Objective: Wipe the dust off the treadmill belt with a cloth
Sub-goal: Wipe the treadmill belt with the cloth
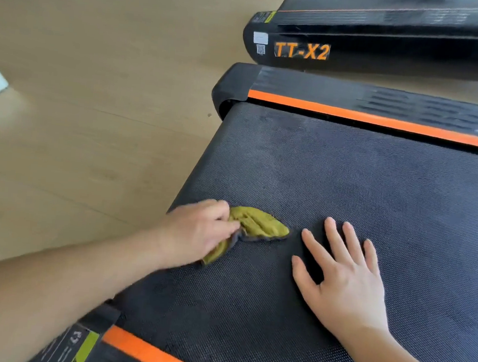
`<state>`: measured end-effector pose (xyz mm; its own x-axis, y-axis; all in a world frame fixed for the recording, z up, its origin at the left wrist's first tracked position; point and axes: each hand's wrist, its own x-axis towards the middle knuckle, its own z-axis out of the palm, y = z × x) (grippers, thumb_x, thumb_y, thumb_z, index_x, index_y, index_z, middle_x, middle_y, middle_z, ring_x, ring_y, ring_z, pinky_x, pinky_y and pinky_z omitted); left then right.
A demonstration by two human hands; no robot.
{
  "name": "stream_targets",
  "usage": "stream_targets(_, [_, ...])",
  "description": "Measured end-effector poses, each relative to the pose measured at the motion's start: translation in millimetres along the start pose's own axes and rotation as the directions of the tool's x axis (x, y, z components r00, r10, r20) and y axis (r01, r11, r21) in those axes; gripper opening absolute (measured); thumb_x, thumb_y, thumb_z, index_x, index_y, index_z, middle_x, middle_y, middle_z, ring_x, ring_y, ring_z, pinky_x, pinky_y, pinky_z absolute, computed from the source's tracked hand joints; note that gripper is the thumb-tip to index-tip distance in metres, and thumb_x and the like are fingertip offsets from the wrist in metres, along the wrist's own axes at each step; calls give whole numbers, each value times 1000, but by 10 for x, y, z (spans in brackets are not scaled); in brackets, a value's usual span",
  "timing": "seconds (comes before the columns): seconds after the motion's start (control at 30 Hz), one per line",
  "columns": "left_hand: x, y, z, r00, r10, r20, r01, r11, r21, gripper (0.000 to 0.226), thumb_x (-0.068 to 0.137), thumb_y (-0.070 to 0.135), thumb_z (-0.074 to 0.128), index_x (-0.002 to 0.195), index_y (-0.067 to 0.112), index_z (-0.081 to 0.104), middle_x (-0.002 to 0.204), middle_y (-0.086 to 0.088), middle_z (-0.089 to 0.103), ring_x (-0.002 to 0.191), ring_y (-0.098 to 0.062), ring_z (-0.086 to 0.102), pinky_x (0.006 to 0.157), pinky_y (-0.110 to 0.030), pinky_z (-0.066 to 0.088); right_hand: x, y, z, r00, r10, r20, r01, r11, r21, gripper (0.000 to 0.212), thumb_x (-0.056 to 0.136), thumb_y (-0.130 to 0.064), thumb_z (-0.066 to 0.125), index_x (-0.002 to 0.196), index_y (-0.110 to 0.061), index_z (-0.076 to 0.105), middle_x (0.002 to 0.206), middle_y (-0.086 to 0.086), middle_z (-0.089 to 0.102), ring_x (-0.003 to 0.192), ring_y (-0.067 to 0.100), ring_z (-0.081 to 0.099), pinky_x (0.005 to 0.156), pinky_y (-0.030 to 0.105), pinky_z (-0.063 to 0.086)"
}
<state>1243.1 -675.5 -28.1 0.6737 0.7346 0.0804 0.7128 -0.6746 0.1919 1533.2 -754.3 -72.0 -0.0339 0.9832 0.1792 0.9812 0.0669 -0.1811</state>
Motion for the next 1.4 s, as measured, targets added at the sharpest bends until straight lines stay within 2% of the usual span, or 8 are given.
stream_targets(0.13, [221,-74,73,864,-466,-190,472,881,-12,25,93,15,55,71,17,44,87,1,38,66,-23,45,57,-44,49,-6,-15,13,1000,9,-13,-9,1000,5,59,94,-62,46,142,-31,62,159,10,46,151,37,34,122,61,22])
stream_targets(0.33, [142,516,48,987,-74,141,71,997,26,43,96,20,51,138,13,46,109,-1,40,94,-18,44,69,-35,52,7,23,-1,1000,-15,-26,16,999,42,56,93,-56,53,139,-26,65,157,15,47,150,41,35,121,64,22])
stream_targets(0.53, [417,203,54,839,-535,-101,545,826,145,19,90,14,52,105,7,62,98,-8,46,82,-31,51,64,-44,50,14,6,-20,999,-20,-32,23,997,80,57,93,-57,49,138,-27,66,156,15,48,149,42,37,121,64,23])
stream_targets(0.73, [406,605,-25,980,-59,189,50,997,55,30,99,25,45,128,19,50,106,-1,45,90,-20,48,67,-38,52,187,204,-208,997,40,-63,-33,994,108,49,90,-52,52,125,-26,74,141,8,63,135,33,55,109,51,43])
stream_targets(0.9, [660,102,60,885,-459,-82,466,874,138,10,93,14,47,91,11,56,92,-6,42,78,-28,45,61,-43,49,446,395,-143,980,181,-89,-176,983,60,44,92,-43,53,122,-20,74,135,7,63,128,33,52,107,51,43])
stream_targets(1.07, [711,471,167,988,43,146,-61,991,122,23,95,17,40,73,24,39,82,8,35,76,-15,36,57,-33,46,422,349,25,980,168,-107,-170,985,-4,45,97,-39,49,128,-15,71,138,12,62,134,38,49,114,54,34])
stream_targets(1.27, [1015,133,153,867,-477,-145,493,863,111,17,95,13,48,106,10,61,104,-8,52,94,-30,51,69,-41,49,444,332,11,982,169,-89,-172,985,-27,47,97,-40,47,130,-16,69,139,11,62,135,38,47,115,54,34])
stream_targets(1.4, [1093,715,204,951,-309,35,309,951,-16,7,93,12,48,92,16,54,93,2,43,85,-20,49,64,-37,49,452,337,14,985,154,-71,-158,986,-45,46,98,-40,47,131,-16,68,139,9,61,139,35,46,117,52,33])
